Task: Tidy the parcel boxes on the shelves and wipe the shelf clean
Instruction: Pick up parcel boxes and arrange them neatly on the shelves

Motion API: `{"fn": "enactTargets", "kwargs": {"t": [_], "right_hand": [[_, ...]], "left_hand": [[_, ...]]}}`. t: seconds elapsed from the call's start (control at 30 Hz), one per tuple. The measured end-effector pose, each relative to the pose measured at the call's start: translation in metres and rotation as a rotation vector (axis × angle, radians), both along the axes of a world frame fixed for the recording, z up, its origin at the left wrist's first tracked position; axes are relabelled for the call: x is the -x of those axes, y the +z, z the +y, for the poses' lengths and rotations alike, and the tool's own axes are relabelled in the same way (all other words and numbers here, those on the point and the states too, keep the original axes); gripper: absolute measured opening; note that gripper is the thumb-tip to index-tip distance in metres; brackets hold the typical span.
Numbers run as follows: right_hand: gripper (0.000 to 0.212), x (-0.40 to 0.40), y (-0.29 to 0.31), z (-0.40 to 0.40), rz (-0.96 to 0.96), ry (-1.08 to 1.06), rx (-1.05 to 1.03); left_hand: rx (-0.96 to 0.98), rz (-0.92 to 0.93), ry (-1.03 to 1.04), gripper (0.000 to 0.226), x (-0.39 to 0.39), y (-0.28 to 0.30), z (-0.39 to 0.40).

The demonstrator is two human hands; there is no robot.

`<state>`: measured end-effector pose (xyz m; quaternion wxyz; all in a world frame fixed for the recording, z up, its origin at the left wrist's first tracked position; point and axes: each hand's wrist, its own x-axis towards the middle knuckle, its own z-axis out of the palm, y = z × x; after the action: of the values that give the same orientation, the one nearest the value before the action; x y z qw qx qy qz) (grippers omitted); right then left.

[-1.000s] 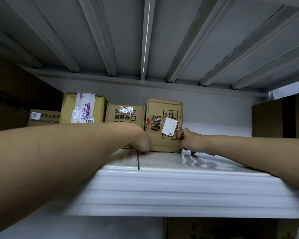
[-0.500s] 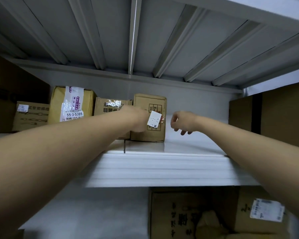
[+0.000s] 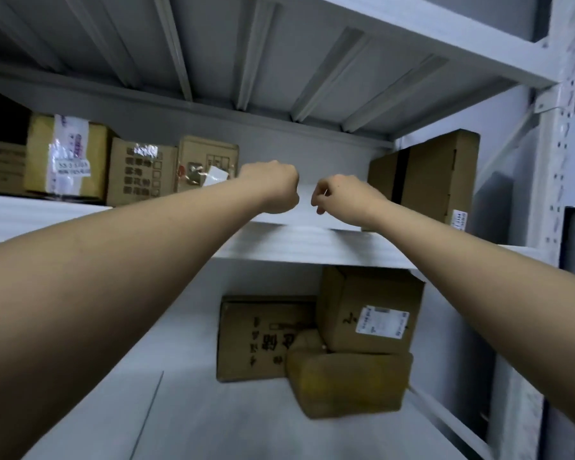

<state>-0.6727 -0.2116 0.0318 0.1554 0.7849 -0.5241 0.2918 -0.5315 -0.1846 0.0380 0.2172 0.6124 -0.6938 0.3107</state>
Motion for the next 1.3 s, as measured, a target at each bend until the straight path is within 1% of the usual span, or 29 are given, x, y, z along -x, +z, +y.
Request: {"fn": "enactTargets", "kwargs": {"t": [0.07, 0.17, 0.23, 0.33, 0.47, 0.53, 0.6, 0.7, 0.8, 0.93, 1.03, 1.17, 1.3], "right_hand": [[0.03, 0.028, -0.01, 0.01, -0.007, -0.002, 0.058], [0.032, 0.056, -0.029, 0.023, -0.118, 0.033, 0.159], [0.032, 0.083, -0.042, 0.033, -0.138, 0.054, 0.23], [0.033, 0.106, -0.07, 0.041, -0.196, 0.081, 0.315], [0.035, 0.118, -0.113, 0.054, -0.202, 0.111, 0.474], [0.037, 0.119, -0.131, 0.057, -0.201, 0.106, 0.502], [0.039, 0.12, -0.15, 0.057, -0.21, 0.086, 0.48], [0.04, 0.121, -0.175, 0.054, -0.213, 0.047, 0.431], [0.041, 0.121, -0.196, 0.047, -0.216, 0.009, 0.345], [0.042, 0.122, -0.222, 0.035, -0.225, -0.059, 0.22], [0.044, 0.125, -0.239, 0.021, -0.221, -0.11, 0.142], [0.049, 0.139, -0.253, -0.006, -0.227, -0.184, 0.023], [0.052, 0.156, -0.256, -0.039, -0.251, -0.202, -0.06]], "left_hand": [[0.048, 0.068, -0.015, 0.027, 0.027, -0.012, 0.008], [0.154, 0.153, -0.044, 0.027, 0.053, -0.03, 0.014], [0.198, 0.183, -0.067, 0.028, 0.079, -0.046, 0.022], [0.318, 0.172, -0.124, 0.035, 0.099, -0.074, 0.029], [0.525, 0.076, -0.252, 0.04, 0.112, -0.118, 0.03], [0.543, 0.061, -0.29, 0.043, 0.116, -0.14, 0.03], [0.521, 0.036, -0.311, 0.049, 0.119, -0.16, 0.032], [0.423, -0.021, -0.312, 0.057, 0.121, -0.185, 0.031], [0.326, -0.051, -0.283, 0.059, 0.12, -0.205, 0.024], [0.218, 0.005, -0.258, 0.062, 0.121, -0.234, 0.01], [0.162, 0.012, -0.229, 0.063, 0.123, -0.249, -0.009], [0.036, 0.045, -0.182, 0.068, 0.135, -0.255, -0.031], [-0.089, 0.165, -0.165, 0.074, 0.151, -0.255, -0.061]]}}
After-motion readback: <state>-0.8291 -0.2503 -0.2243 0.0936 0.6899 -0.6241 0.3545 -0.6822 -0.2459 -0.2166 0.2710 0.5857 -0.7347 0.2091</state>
